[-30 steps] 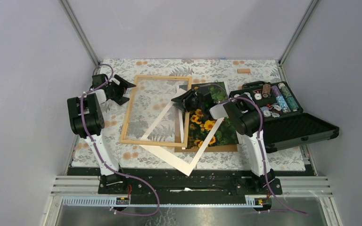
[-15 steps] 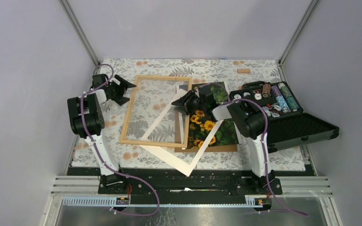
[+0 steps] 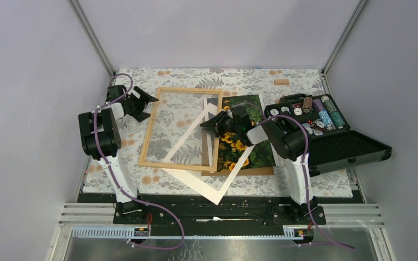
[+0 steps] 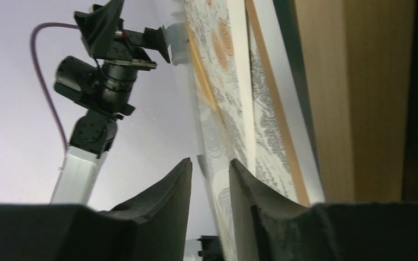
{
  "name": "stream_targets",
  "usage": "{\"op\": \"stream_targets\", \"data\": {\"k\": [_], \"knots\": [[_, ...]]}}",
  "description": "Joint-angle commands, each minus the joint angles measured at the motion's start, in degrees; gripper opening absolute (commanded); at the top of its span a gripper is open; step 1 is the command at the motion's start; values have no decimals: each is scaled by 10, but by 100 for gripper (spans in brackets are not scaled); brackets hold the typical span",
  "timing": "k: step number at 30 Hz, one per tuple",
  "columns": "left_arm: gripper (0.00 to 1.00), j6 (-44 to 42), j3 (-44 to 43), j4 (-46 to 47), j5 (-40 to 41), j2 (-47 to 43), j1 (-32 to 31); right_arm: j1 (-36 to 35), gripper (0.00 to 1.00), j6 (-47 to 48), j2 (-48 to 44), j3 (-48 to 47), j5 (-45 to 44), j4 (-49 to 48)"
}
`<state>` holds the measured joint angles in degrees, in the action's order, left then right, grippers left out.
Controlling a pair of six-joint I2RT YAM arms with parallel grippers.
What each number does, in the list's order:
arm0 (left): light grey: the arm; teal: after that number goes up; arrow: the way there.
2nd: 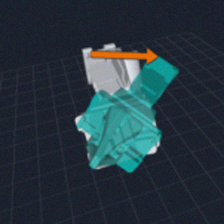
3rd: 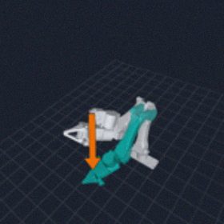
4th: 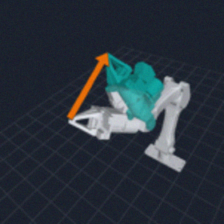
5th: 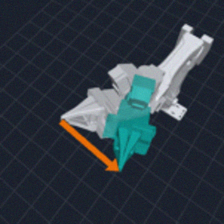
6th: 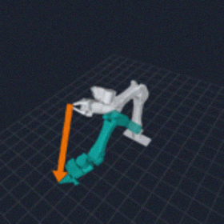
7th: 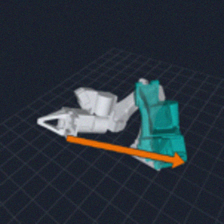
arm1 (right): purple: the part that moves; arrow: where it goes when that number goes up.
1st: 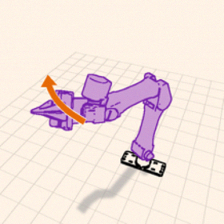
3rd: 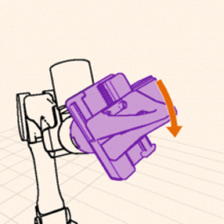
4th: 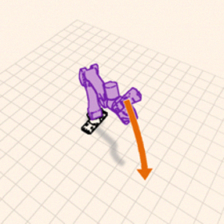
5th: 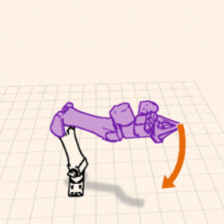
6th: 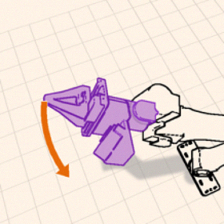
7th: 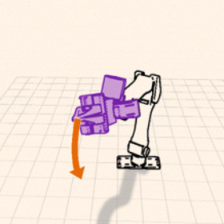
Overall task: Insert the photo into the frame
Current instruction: Place the photo frame item in the photo frame.
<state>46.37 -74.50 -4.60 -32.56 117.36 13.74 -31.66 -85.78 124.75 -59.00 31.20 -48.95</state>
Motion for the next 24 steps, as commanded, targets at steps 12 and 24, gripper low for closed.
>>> {"op": "stream_targets", "data": {"k": [12,24], "knots": [[98,-73,-31,-108,81,-91,-18,2,10,-100,10,3,22,-97],[99,-125,72,-228,163,-284,-40,11,7,-113,40,-21,8,-103]]}}
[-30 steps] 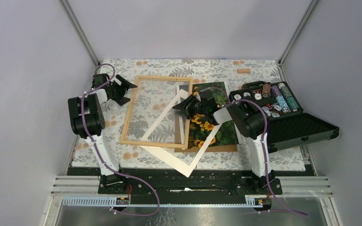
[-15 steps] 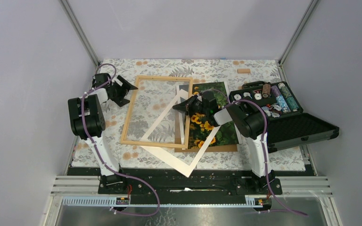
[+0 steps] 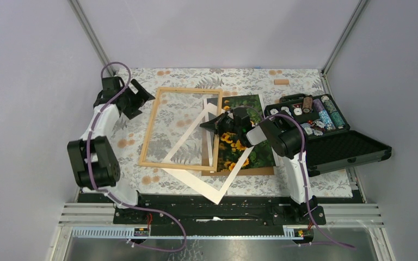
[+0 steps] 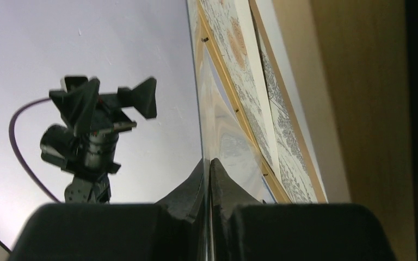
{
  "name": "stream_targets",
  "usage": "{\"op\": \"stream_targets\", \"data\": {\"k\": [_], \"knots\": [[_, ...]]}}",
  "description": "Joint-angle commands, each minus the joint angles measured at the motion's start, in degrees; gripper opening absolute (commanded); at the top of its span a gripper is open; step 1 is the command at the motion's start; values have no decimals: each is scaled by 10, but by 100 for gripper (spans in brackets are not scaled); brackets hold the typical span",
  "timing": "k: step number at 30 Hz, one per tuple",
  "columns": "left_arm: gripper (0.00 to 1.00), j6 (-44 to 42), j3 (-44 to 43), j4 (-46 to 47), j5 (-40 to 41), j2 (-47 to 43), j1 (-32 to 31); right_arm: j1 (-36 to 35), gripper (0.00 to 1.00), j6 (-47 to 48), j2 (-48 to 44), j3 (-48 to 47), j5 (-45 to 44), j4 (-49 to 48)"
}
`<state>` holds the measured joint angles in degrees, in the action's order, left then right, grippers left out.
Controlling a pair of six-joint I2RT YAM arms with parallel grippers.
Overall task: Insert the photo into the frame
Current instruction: Place the photo frame item in the photo frame.
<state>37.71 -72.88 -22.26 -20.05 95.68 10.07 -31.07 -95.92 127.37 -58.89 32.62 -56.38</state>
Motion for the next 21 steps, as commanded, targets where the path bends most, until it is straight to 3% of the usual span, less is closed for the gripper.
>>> {"op": "stream_targets", "data": {"k": [1,5,9,14,21], "knots": [[99,-46,69,-64,54,-82,-7,5,8,-18,20,-23,-6,-34],[99,-69,115,-90,91,-137,-8,5,26,-21,33,-24,1,-48],[99,-66,152,-85,87,-164,-8,4,41,33,5,-23,7,1],[99,-53,174,-70,80,-185,-8,4,47,92,-38,-13,9,59],[99,-62,168,-86,79,-197,-8,2,54,89,-55,17,24,59]]}}
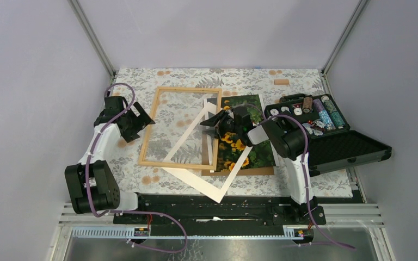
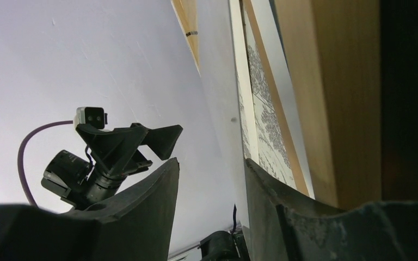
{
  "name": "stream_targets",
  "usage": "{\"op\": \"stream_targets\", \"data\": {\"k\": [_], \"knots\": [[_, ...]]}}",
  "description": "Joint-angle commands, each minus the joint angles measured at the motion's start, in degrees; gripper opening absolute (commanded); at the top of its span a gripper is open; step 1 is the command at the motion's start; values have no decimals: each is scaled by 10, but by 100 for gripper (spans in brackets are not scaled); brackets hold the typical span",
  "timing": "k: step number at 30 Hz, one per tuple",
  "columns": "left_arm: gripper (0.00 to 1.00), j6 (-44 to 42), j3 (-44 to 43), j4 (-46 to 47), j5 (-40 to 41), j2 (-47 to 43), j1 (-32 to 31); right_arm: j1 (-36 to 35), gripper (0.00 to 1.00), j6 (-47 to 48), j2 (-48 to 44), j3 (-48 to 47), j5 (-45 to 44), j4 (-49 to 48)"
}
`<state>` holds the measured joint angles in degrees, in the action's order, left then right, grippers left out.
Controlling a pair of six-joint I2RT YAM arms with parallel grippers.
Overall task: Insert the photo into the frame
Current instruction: Place the photo frame item in the photo frame.
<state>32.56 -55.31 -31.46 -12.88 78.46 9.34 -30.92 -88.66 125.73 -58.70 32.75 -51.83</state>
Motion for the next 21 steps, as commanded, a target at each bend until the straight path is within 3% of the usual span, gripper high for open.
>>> {"op": "stream_targets", "data": {"k": [1,9,13,21], "knots": [[99,-12,-8,6,6,-28,-1,0,53,21,-44,19,25,16],[99,-13,-8,3,-6,-38,-1,-4,34,-8,-78,24,23,19],[99,-15,-15,2,-9,-45,-1,-3,16,-64,-69,19,12,-22],[99,-19,-24,-4,-9,-49,-2,1,1,-104,-53,11,2,-45]]}}
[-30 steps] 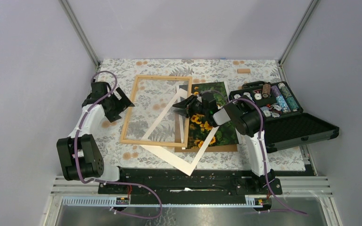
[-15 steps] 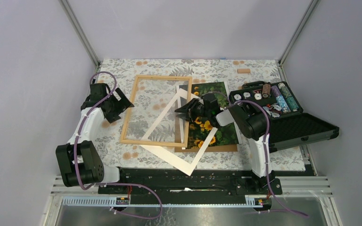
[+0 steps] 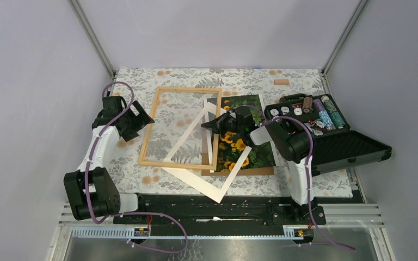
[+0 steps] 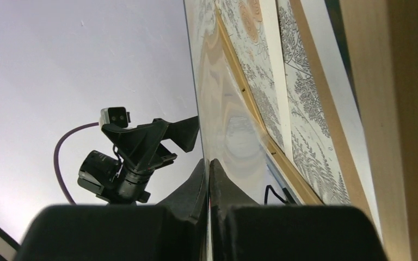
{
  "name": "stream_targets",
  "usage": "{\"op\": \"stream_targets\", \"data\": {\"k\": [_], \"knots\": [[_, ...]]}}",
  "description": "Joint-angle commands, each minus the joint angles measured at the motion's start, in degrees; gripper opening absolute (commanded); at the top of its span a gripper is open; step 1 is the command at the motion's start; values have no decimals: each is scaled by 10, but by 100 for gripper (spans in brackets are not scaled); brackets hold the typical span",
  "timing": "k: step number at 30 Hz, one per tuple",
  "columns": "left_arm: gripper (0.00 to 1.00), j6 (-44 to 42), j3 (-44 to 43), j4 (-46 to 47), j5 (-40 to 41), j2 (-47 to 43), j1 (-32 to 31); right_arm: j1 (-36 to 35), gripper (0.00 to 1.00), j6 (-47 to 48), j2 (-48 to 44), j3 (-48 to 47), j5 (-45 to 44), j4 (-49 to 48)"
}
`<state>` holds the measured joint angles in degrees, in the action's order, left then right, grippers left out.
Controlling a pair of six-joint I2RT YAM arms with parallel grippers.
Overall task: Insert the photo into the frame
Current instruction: Place the photo frame item in the photo frame.
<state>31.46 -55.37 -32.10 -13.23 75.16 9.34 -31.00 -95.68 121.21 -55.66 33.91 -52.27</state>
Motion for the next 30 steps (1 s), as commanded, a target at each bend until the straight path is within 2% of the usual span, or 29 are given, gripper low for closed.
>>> {"op": "stream_targets", "data": {"k": [1,13,18,30], "knots": [[99,-8,-24,3,-6,-15,-2,3,1,-36,-7,-20,-10,-42],[99,-10,-27,-1,-20,2,-1,7,0,-71,8,-22,-10,-60],[99,-13,-26,-1,-20,4,-1,4,0,-20,1,-29,-12,-12],[99,-14,-24,0,-19,3,-1,-6,1,14,22,-7,-34,-7]]}}
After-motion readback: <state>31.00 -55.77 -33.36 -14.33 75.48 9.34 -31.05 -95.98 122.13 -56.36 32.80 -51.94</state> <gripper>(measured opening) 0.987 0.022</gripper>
